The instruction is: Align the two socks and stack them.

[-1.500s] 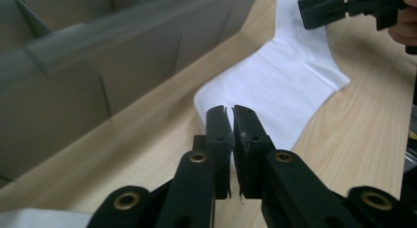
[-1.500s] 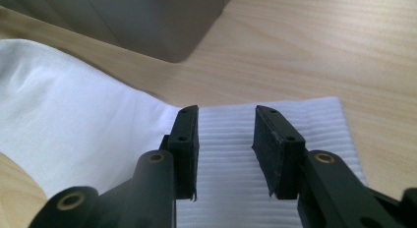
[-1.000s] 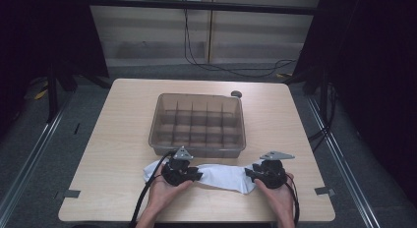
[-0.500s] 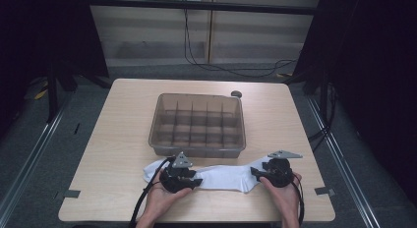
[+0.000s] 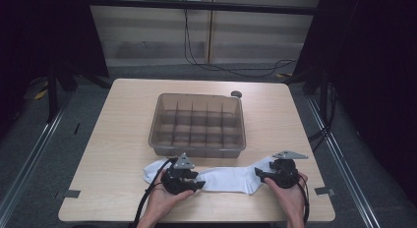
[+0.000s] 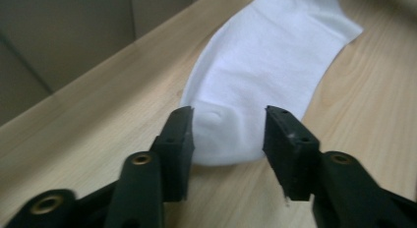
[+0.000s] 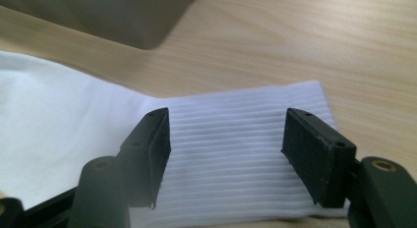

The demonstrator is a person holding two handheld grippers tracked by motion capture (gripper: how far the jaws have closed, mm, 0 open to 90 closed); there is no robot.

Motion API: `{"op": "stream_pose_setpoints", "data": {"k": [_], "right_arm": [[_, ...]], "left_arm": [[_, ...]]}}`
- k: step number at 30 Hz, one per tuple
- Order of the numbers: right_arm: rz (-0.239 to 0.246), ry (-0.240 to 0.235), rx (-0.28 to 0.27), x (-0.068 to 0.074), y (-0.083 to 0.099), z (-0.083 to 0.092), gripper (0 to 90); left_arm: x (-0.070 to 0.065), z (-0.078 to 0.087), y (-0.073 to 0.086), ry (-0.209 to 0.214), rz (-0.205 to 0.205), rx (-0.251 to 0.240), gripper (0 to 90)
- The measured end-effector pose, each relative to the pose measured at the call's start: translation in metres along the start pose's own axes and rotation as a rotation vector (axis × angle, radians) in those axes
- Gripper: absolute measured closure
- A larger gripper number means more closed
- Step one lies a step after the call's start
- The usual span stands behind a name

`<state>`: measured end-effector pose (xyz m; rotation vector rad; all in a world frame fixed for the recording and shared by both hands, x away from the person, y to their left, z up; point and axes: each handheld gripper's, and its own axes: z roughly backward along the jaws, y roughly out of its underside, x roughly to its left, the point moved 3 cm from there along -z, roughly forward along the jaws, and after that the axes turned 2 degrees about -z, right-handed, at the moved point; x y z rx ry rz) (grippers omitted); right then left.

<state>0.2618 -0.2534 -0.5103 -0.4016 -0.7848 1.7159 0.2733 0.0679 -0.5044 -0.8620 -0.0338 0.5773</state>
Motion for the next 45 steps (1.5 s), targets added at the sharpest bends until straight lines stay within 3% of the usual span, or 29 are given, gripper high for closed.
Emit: {"op": "stream_pose_setpoints", "data": {"k": [1, 5, 8, 10, 13, 19, 20, 24, 26, 34, 35, 38, 40, 44, 45], "right_arm": [[0.007, 0.01, -0.011, 0.003, -0.002, 0.001, 31.5], [0.032, -0.024, -0.045, 0.018, -0.008, 0.006, 31.7], [0.052, -0.064, -0.043, 0.031, -0.014, 0.004, 32.3], [0.075, -0.083, -0.029, 0.044, -0.017, 0.0, 32.7], [0.113, -0.122, 0.007, 0.068, -0.019, -0.01, 34.5], [0.201, -0.236, 0.016, 0.117, -0.027, -0.024, 45.3], [0.213, -0.248, 0.019, 0.123, -0.029, -0.026, 49.3], [0.232, -0.279, 0.035, 0.14, -0.033, -0.036, 51.9], [0.24, -0.281, 0.037, 0.143, -0.033, -0.038, 52.0], [0.249, -0.285, 0.038, 0.144, -0.031, -0.039, 51.6], [0.248, -0.291, 0.037, 0.143, -0.03, -0.039, 51.5], [0.246, -0.289, 0.038, 0.143, -0.03, -0.04, 51.2], [0.244, -0.291, 0.035, 0.143, -0.03, -0.04, 50.3], [0.237, -0.288, 0.032, 0.142, -0.031, -0.039, 50.2], [0.236, -0.287, 0.033, 0.142, -0.031, -0.039, 50.2]], "left_arm": [[0.002, 0.006, 0.001, -0.01, 0.007, -0.017, 50.5], [0.013, 0.027, 0.002, -0.027, 0.021, -0.05, 47.9], [0.028, 0.042, 0.002, -0.058, 0.054, -0.081, 48.0], [0.035, 0.048, 0.003, -0.053, 0.062, -0.09, 54.4], [0.042, 0.055, 0.007, -0.071, 0.078, -0.079, 56.1], [0.039, 0.051, 0.018, -0.099, 0.047, -0.022, 55.9], [0.04, 0.048, 0.02, -0.11, 0.054, -0.009, 54.4], [0.043, 0.038, 0.027, -0.126, 0.047, 0.042, 47.8], [0.043, 0.033, 0.028, -0.121, 0.033, 0.072, 44.4], [0.039, 0.03, 0.028, -0.125, 0.008, 0.084, 41.6], [0.039, 0.03, 0.027, -0.112, 0.023, 0.075, 40.1], [0.036, 0.036, 0.025, -0.102, 0.018, 0.04, 39.2], [0.033, 0.039, 0.025, -0.108, -0.003, 0.043, 38.8], [0.026, 0.036, 0.028, -0.111, -0.065, 0.079, 54.9], [0.025, 0.034, 0.028, -0.108, -0.064, 0.079, 55.3]]}}
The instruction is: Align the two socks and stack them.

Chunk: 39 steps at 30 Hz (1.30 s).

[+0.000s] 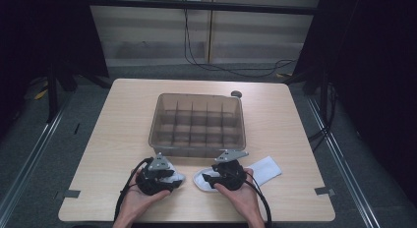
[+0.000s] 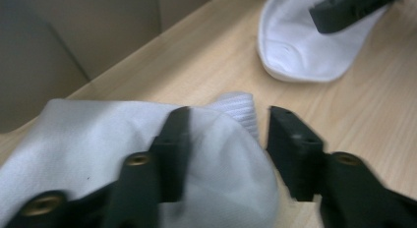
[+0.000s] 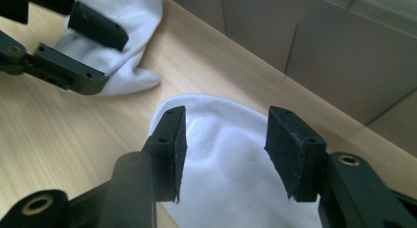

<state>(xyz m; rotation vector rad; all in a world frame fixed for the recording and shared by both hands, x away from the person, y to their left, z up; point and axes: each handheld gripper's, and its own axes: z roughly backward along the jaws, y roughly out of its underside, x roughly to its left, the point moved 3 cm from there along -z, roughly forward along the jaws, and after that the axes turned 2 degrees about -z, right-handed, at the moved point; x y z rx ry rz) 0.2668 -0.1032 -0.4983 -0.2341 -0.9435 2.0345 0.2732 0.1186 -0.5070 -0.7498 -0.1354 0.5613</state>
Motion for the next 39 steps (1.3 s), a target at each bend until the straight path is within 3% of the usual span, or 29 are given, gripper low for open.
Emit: {"op": "stream_pose_setpoints", "data": {"k": [3, 8, 12, 14, 19, 25, 31, 33, 37, 39], "right_arm": [[0.0, -0.009, -0.002, 0.0, 0.0, 0.0, 50.4], [-0.004, -0.004, 0.001, 0.0, 0.0, 0.0, 50.4], [-0.001, -0.008, -0.005, 0.0, 0.001, 0.0, 50.3], [-0.002, -0.005, -0.002, 0.0, 0.001, 0.0, 50.3], [-0.005, -0.02, 0.003, 0.001, 0.002, 0.0, 50.3], [0.024, -0.046, 0.004, 0.007, -0.002, -0.001, 47.3], [0.079, -0.143, -0.019, 0.022, -0.008, -0.006, 43.2], [0.1, -0.152, -0.029, 0.027, -0.011, -0.008, 43.9], [0.122, -0.157, -0.018, 0.031, -0.014, -0.013, 48.4], [0.127, -0.162, -0.022, 0.031, -0.015, -0.013, 58.1]], "left_arm": [[-0.002, -0.005, -0.001, 0.003, -0.018, 0.015, 53.9], [-0.005, -0.008, -0.001, 0.015, -0.046, 0.036, 43.8], [-0.002, -0.007, -0.001, -0.026, -0.039, 0.037, 58.3], [0.0, -0.006, -0.002, -0.03, -0.004, 0.03, 66.1], [0.006, 0.007, -0.009, 0.018, 0.079, -0.058, 78.2], [0.004, 0.024, -0.024, 0.097, 0.112, -0.162, 79.6], [-0.001, 0.018, -0.028, 0.127, 0.125, -0.172, 79.5], [-0.002, 0.015, -0.029, 0.146, 0.121, -0.172, 79.5], [-0.005, 0.012, -0.03, 0.162, 0.122, -0.168, 79.4], [-0.004, 0.01, -0.03, 0.158, 0.126, -0.163, 78.5]]}}
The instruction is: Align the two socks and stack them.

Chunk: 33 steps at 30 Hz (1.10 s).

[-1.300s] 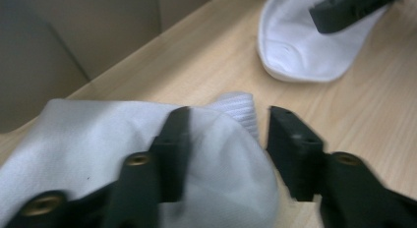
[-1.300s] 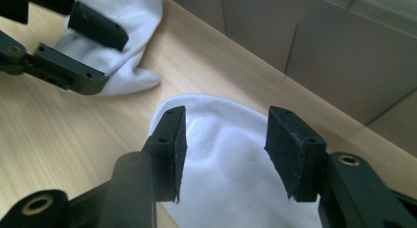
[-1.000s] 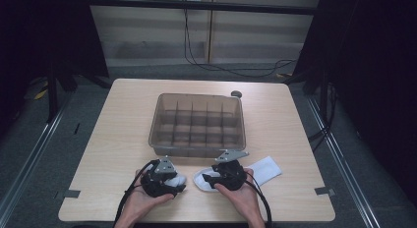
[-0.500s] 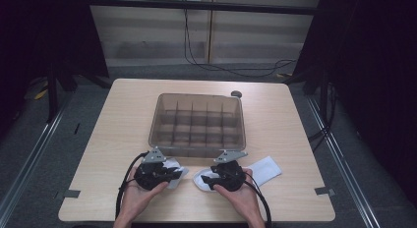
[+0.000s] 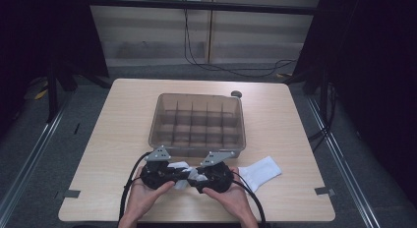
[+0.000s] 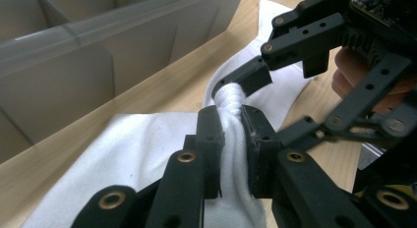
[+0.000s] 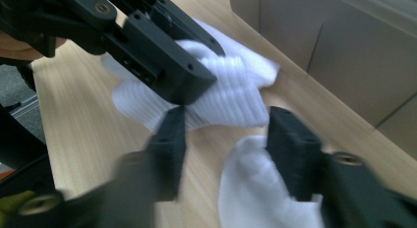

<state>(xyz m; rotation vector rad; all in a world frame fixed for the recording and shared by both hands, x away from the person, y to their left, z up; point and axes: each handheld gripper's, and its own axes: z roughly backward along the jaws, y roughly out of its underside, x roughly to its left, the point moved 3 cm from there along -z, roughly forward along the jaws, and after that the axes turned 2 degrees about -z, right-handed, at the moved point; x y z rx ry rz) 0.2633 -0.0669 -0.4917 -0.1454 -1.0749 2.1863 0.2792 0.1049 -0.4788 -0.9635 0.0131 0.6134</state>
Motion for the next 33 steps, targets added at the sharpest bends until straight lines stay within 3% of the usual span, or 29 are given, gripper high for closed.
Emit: {"op": "stream_pose_setpoints", "data": {"k": [6, 11, 19, 20, 22, 25, 29, 33], "right_arm": [[0.02, 0.01, -0.029, -0.001, -0.001, 0.006, 83.2], [0.017, 0.03, -0.011, -0.003, 0.002, 0.007, 85.7], [-0.029, 0.054, 0.008, -0.011, 0.005, 0.01, 85.7], [-0.037, 0.059, 0.015, -0.012, 0.005, 0.009, 85.6], [-0.042, 0.061, 0.022, -0.012, 0.005, 0.008, 85.6], [-0.052, 0.062, 0.019, -0.013, 0.006, 0.008, 85.6], [-0.054, 0.055, 0.007, -0.011, 0.003, 0.016, 85.6], [-0.06, 0.054, -0.017, -0.008, 0.0, 0.032, 85.4]], "left_arm": [[0.004, 0.002, 0.001, -0.002, 0.023, -0.014, 63.9], [0.006, 0.009, 0.001, -0.015, 0.03, -0.032, 59.0], [0.003, 0.002, 0.013, -0.046, -0.039, 0.037, 51.6], [0.002, 0.0, 0.014, -0.047, -0.047, 0.047, 53.2], [0.002, -0.003, 0.015, -0.051, -0.056, 0.06, 66.8], [0.003, 0.001, 0.012, -0.046, -0.049, 0.037, 83.4], [0.011, 0.021, 0.004, -0.043, -0.017, -0.042, 84.8], [0.023, 0.039, 0.0, -0.081, 0.016, -0.078, 84.8]]}}
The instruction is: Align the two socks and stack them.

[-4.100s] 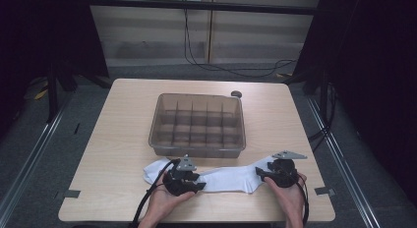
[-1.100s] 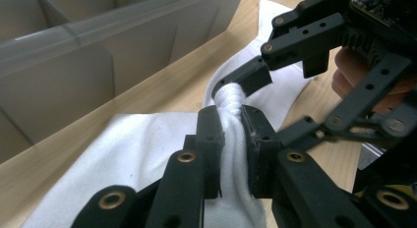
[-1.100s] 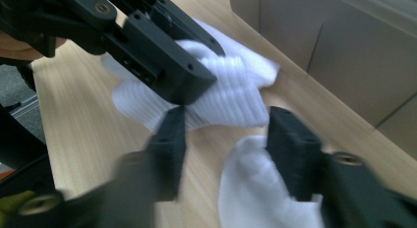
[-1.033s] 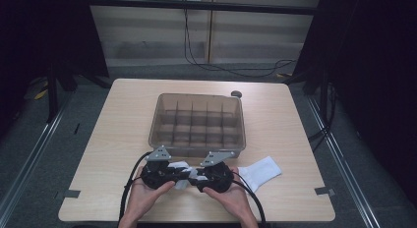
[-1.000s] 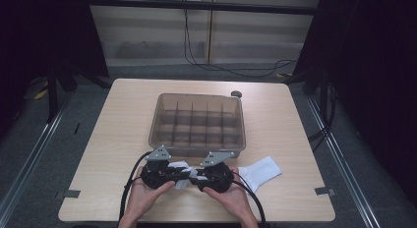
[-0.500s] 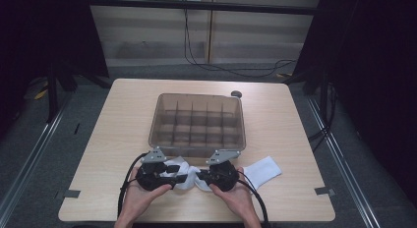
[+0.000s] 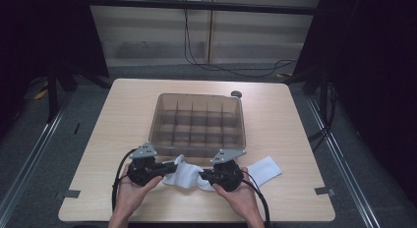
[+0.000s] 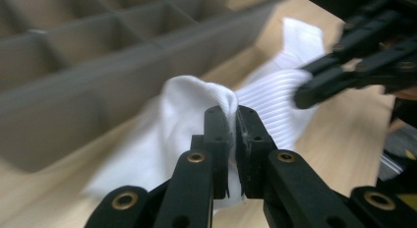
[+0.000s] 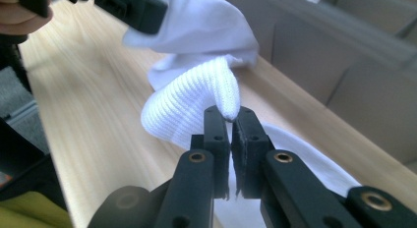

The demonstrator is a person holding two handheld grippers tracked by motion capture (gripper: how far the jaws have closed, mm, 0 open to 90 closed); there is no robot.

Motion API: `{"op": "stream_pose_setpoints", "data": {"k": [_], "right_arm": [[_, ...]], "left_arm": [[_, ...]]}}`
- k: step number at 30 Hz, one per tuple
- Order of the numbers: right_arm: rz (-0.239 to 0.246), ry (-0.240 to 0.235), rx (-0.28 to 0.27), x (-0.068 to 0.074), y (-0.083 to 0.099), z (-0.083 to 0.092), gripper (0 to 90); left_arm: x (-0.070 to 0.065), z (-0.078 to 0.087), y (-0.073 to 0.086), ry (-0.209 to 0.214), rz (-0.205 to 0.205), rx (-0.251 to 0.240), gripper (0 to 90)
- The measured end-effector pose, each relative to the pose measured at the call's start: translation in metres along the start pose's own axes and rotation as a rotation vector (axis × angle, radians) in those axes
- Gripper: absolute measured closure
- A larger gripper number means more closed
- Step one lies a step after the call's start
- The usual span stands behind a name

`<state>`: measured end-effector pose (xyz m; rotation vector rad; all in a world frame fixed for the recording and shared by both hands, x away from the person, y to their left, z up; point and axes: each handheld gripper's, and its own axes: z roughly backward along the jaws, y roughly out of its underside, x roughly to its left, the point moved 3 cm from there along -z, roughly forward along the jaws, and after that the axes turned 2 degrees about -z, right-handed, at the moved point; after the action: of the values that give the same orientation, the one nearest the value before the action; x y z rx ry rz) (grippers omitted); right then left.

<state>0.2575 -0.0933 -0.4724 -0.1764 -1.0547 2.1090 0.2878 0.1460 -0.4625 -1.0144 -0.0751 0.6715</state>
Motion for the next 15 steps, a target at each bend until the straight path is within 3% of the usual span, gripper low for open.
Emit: {"op": "stream_pose_setpoints", "data": {"k": [7, 11, 15], "right_arm": [[-0.073, 0.028, -0.027, -0.021, 0.007, 0.031, 85.2], [-0.141, 0.021, -0.052, -0.036, 0.013, 0.049, 85.1], [-0.186, 0.076, 0.012, -0.054, 0.021, 0.052, 84.7]], "left_arm": [[0.012, 0.023, 0.001, -0.039, 0.057, -0.063, 84.8], [0.014, 0.029, 0.002, -0.05, 0.083, -0.064, 84.7], [0.019, 0.023, 0.006, -0.063, 0.107, -0.026, 84.4]]}}
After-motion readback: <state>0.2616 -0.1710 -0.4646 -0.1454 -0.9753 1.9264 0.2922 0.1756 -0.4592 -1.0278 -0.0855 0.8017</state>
